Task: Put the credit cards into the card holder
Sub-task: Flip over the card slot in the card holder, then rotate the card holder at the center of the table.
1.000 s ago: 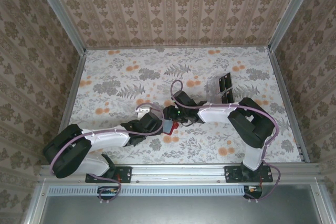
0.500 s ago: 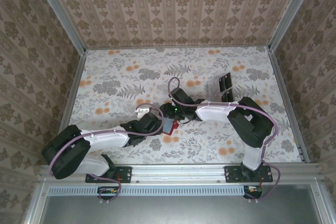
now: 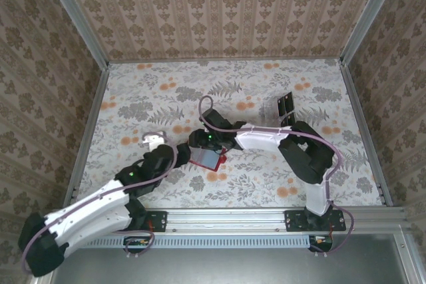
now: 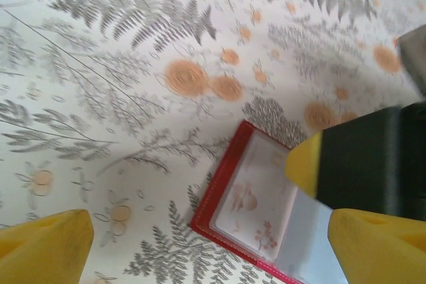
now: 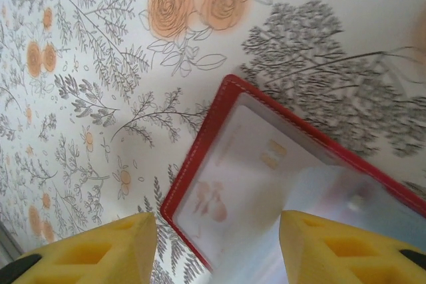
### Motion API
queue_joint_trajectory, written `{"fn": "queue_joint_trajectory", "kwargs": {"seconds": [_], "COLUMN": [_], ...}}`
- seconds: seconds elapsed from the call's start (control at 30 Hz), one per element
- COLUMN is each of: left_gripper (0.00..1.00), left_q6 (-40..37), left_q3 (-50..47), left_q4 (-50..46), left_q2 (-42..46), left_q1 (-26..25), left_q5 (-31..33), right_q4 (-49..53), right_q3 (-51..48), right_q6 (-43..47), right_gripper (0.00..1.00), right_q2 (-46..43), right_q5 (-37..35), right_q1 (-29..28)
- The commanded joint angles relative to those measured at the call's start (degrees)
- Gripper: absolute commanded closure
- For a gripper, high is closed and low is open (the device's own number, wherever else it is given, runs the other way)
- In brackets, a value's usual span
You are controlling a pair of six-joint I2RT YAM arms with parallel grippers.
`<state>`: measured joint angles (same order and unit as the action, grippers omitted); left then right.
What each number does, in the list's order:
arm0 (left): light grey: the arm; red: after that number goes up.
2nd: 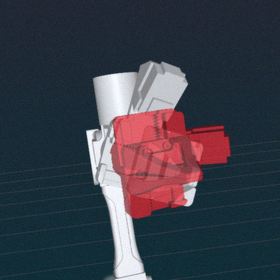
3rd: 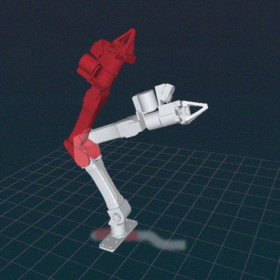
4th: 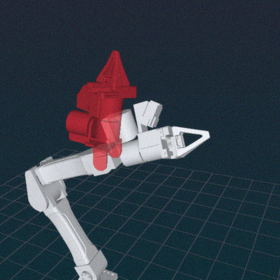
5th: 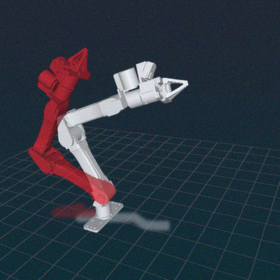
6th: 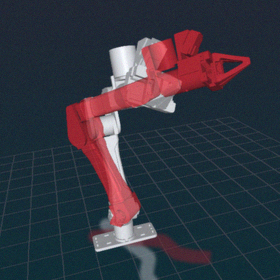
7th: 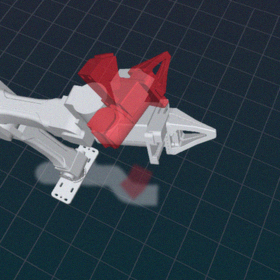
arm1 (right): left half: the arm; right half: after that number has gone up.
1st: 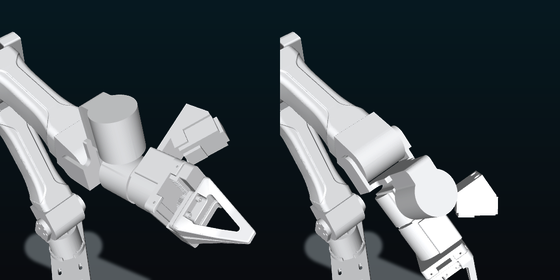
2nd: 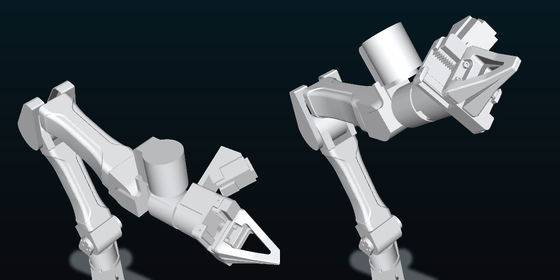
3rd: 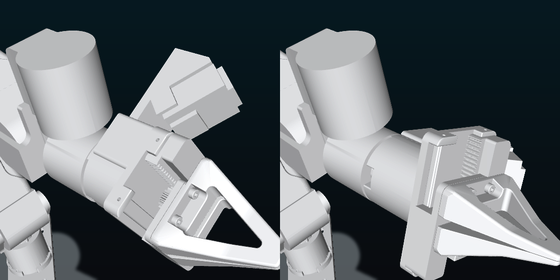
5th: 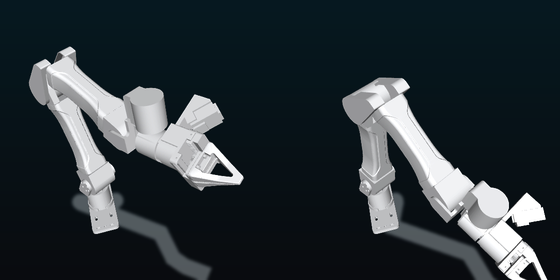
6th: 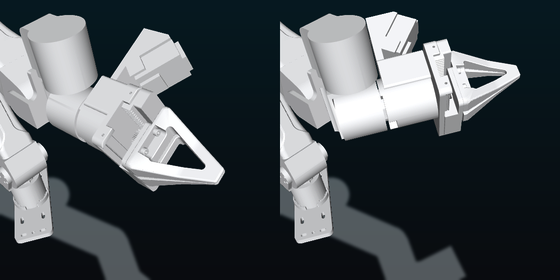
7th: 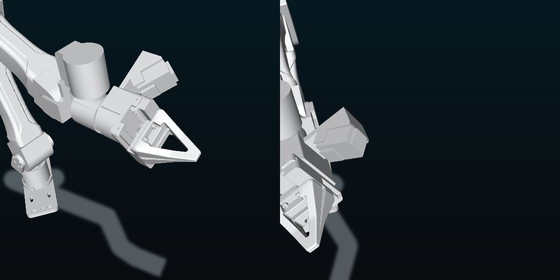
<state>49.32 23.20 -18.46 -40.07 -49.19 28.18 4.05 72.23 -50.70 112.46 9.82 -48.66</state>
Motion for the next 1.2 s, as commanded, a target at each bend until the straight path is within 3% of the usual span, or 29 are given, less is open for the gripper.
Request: {"fn": "queue_joint_trajectory", "kwargs": {"seconds": [0.0, 0.23, 0.43, 0.77, 1.17], "left_gripper": [0.0, 0.0, 0.0, 0.0, 0.0], "left_q6": [0.62, 0.25, -0.95, -6.03, -10.65], "left_q3": [-0.96, -0.93, 0.14, 4.15, 7.99], "left_q4": [-9.23, -12.3, -12.7, -10.41, -8.22], "left_q2": [4.8, 7.27, 6.45, -0.58, -7.23], "left_q1": [2.26, 4.2, 5.12, 11.59, 15.44], "left_q5": [0.81, -2.35, -4.46, -10.12, -13.55], "right_q4": [4.04, 5.76, 5.0, 7.53, 4.91], "right_q3": [4.3, 8.91, 8.62, -0.27, -8.67], "right_q6": [1.22, 0.86, 2.81, 2.69, 1.23], "right_gripper": [0.47, 0.47, 0.47, 0.46, 0.54], "right_q2": [4.53, 8.67, 5.4, -7.69, -5.24], "right_q5": [-0.08, -0.51, 0.67, -4.12, -4.71], "right_q1": [-0.98, -1.63, -1.7, -3.12, -8.95]}}
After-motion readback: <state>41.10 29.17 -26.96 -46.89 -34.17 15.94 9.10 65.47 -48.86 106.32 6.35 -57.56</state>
